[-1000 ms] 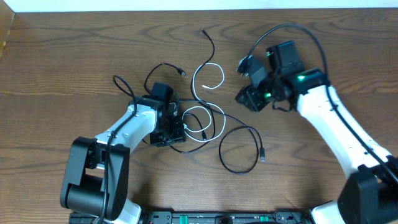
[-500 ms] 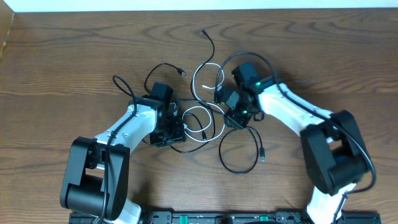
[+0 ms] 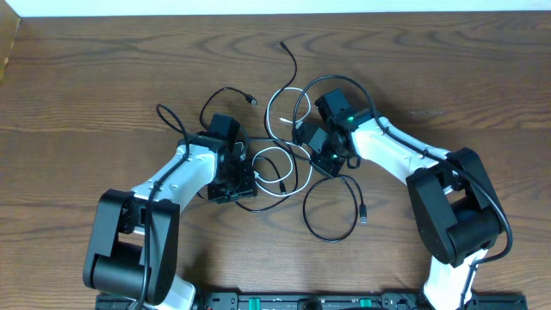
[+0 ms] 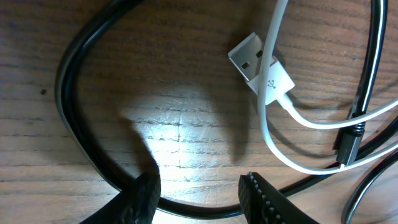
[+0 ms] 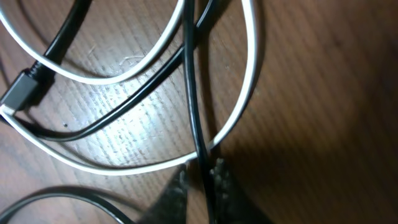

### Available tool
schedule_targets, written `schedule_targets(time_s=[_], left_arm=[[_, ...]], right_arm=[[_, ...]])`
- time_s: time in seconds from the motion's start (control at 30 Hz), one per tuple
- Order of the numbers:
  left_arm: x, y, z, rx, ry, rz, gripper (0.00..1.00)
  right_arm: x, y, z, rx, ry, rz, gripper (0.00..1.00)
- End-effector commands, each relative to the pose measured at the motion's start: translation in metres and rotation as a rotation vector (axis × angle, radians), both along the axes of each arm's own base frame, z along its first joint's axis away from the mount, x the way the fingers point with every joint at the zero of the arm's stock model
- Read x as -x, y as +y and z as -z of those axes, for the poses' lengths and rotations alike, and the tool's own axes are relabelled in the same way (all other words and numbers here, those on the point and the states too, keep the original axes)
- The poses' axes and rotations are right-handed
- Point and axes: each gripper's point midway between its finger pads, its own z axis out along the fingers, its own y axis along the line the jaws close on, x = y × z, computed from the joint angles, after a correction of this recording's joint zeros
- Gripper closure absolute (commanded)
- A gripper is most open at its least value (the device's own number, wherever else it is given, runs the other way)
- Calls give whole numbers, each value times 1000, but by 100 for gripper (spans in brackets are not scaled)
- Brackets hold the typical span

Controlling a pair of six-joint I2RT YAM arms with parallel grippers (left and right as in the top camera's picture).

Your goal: Untangle cables

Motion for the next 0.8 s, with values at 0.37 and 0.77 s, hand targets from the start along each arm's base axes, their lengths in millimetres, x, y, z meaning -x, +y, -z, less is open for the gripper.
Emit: schedule_targets(time_s=[0.37, 0.77], left_arm=[[10, 4, 7, -22, 29, 5, 53], [10, 4, 7, -22, 29, 5, 54]], right_arm=[[11, 15, -40, -149, 118, 156, 99], [0, 14, -210, -688, -19, 91, 99]])
